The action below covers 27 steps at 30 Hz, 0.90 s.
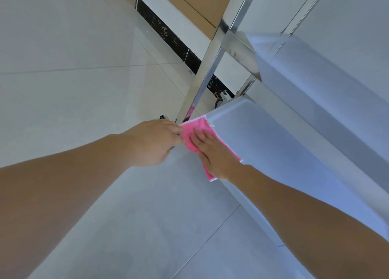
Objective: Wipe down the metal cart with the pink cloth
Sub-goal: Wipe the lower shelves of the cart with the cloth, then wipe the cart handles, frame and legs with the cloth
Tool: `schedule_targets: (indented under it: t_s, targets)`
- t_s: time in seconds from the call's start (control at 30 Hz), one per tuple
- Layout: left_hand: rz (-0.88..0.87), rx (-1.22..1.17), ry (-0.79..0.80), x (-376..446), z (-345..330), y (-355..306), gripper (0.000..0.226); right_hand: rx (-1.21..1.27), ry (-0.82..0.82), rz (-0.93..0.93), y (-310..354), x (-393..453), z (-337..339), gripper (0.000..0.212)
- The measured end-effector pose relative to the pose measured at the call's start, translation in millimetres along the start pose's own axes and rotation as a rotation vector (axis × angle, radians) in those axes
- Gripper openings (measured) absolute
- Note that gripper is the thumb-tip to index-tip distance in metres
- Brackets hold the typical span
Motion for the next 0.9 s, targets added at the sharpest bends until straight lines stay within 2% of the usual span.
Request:
schedule_targets:
  t_s: [0.07, 0.17, 0.3, 0.37, 0.47, 0.57, 0.77, 0.9]
  targets:
    - [0.031, 0.005, 0.018, 1.5, 6.8, 2.0, 0.037, 0.124, -0.013, 0.047, 5.0, -6.5, 6.9, 0.047]
    - [0.1, -0.041, -0.007, 3.1, 28.3, 4.9, 0.033, 0.535, 0.032, -0.083, -6.4, -21.4, 22.3, 0.04]
    - [0.213, -0.11, -0.051, -0.1, 71.5, -2.2, 0.032, 0.674, -0.041, -0.178, -11.6, -42.4, 74.2, 0.032]
    - [0.224, -0.159, -0.037, -3.2, 102.8, -17.9, 0.039, 0.727, -0.096, -0.189, -9.6, -50.6, 116.6, 0.031]
    - [0.208, -0.197, -0.015, -10.3, 169.5, -46.5, 0.065, 0.799, -0.147, -0.208, -8.6, -64.8, 192.9, 0.031]
    - [0.197, -0.264, -0.037, -17.2, 257.4, -72.5, 0.077, 0.858, -0.138, -0.246, -22.1, -82.1, 285.2, 0.029]
    - [0.152, -0.386, 0.035, -15.4, 450.8, -138.4, 0.064, 0.851, -0.075, -0.299, -78.2, -128.5, 484.3, 0.027]
    - [0.103, -0.341, 0.097, -5.0, 566.8, -183.5, 0.044, 0.844, -0.073, -0.362, -116.0, -178.4, 604.8, 0.031]
Point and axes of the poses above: each hand's wrist, its own x-axis towards the middle knuckle, its own z-axis out of the back of the hand, y = z × x, the point moved 7 cm from there along x, towards the middle knuckle, and after that the axes turned 12 degrees about -x, right-handed, at the moved point
